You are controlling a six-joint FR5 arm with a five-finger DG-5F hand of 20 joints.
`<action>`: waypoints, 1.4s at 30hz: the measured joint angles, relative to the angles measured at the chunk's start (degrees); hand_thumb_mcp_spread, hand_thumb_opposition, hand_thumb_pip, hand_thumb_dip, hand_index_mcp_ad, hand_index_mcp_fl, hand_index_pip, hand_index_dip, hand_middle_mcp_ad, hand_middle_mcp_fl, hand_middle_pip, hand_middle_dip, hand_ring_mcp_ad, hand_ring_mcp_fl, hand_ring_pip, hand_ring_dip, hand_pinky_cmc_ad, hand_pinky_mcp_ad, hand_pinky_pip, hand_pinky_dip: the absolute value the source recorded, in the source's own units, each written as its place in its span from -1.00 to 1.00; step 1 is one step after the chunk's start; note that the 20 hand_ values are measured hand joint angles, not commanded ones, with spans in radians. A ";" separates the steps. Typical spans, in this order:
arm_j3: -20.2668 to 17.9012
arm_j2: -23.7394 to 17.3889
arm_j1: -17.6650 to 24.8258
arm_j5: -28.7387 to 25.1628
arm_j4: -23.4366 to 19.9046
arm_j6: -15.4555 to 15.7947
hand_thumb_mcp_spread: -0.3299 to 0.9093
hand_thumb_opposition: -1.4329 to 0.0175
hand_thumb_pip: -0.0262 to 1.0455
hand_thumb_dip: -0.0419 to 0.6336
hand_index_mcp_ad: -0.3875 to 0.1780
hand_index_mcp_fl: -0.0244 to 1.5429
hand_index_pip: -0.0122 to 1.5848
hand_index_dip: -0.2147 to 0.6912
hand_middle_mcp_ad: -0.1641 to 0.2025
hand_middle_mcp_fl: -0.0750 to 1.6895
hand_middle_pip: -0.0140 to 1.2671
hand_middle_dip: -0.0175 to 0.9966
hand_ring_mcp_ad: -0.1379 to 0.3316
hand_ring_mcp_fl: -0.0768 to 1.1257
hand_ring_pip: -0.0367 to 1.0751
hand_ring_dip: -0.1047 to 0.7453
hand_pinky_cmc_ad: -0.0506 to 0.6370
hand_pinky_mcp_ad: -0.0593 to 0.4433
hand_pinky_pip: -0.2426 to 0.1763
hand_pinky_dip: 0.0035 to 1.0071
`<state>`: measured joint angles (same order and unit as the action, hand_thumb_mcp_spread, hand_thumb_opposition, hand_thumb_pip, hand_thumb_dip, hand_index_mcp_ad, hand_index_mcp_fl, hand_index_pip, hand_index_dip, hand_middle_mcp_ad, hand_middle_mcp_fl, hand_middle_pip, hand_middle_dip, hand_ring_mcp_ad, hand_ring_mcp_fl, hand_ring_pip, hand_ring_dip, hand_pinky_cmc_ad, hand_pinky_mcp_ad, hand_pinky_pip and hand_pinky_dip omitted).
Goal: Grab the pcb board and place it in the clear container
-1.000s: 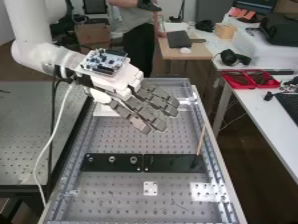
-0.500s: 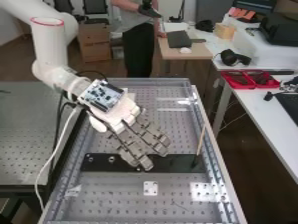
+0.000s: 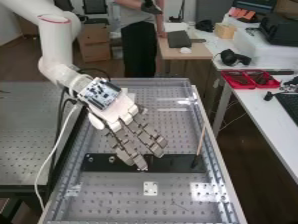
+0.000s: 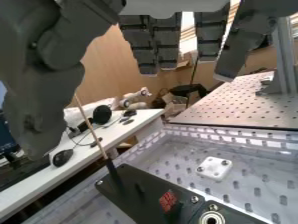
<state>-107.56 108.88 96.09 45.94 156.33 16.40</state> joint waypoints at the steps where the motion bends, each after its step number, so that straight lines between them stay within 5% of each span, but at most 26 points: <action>1: 0.02 -0.02 0.32 -0.76 -0.37 -0.15 -0.02 -0.07 -0.06 -0.66 0.79 -0.73 -0.86 -0.08 0.67 -0.87 -0.74 -0.82 0.75 -0.86 -0.78 -0.72 0.06 0.22 -0.36 0.22; 9: 2.29 2.49 5.20 -13.31 -3.41 3.37 0.02 -0.07 -0.06 -0.55 0.76 -0.74 -0.78 -0.08 0.64 -0.87 -0.75 -0.81 0.74 -0.86 -0.78 -0.72 0.06 0.15 -0.35 0.25; 22: 8.52 9.00 10.30 -30.72 -7.74 7.12 0.05 -0.07 0.08 -0.42 0.64 -0.86 -0.10 -0.19 0.57 -0.91 -0.75 -0.81 0.73 -0.86 -0.78 -0.72 0.06 0.16 -0.36 0.28; 30: 10.58 11.75 10.50 -31.84 -1.57 2.21 0.08 -0.10 0.21 -0.32 0.56 -0.90 0.43 -0.25 0.57 -0.91 -0.75 -0.79 0.73 -0.86 -0.78 -0.72 0.06 0.15 -0.38 0.29; 42: 8.97 12.03 8.97 -28.04 -2.38 5.15 0.14 -0.15 0.26 -0.22 0.42 -0.92 0.82 -0.26 0.48 -0.90 -0.76 -0.79 0.67 -0.86 -0.77 -0.72 0.06 0.08 -0.36 0.28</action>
<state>-98.58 120.91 105.06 17.90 153.95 21.55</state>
